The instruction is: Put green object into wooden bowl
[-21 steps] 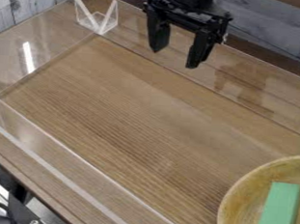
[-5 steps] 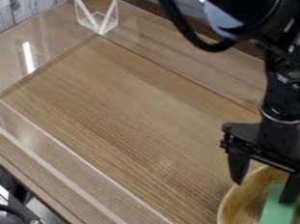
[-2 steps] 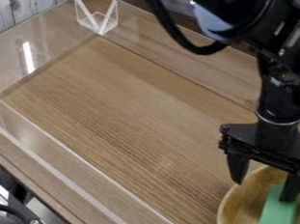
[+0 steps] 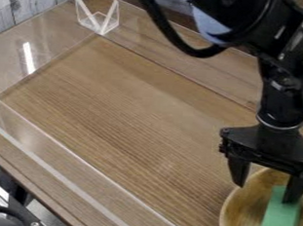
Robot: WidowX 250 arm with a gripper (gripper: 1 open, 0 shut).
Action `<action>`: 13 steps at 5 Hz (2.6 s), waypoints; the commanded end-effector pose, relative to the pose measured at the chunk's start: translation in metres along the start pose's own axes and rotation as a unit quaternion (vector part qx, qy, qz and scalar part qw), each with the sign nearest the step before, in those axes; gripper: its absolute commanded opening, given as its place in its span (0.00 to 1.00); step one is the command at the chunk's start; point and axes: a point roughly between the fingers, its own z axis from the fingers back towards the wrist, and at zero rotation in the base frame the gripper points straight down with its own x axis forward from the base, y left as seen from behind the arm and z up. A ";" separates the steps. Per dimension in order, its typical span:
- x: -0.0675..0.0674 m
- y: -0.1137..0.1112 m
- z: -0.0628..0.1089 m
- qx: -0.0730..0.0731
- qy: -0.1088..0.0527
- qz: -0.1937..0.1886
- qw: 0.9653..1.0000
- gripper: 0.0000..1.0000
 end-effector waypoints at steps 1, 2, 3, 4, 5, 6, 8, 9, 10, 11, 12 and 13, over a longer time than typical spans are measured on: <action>-0.007 0.003 -0.011 0.001 0.005 -0.020 1.000 1.00; -0.012 0.010 -0.026 0.005 0.014 -0.027 1.000 1.00; -0.009 -0.002 -0.021 0.002 0.015 -0.038 0.999 1.00; -0.006 -0.006 -0.012 0.000 0.014 -0.050 0.999 1.00; -0.002 -0.003 -0.015 -0.001 0.008 -0.043 0.999 1.00; 0.001 0.001 -0.019 -0.002 0.003 -0.034 0.999 0.00; 0.002 0.010 -0.010 0.001 -0.004 0.002 1.000 1.00; 0.001 0.014 0.000 0.003 -0.008 0.027 1.000 1.00; 0.004 -0.002 0.002 -0.002 -0.005 -0.007 1.000 1.00; 0.008 -0.007 0.002 -0.006 -0.001 -0.036 0.999 1.00; 0.012 -0.010 0.009 -0.008 -0.002 -0.044 0.999 1.00; 0.015 -0.009 0.015 -0.009 -0.004 -0.049 0.999 1.00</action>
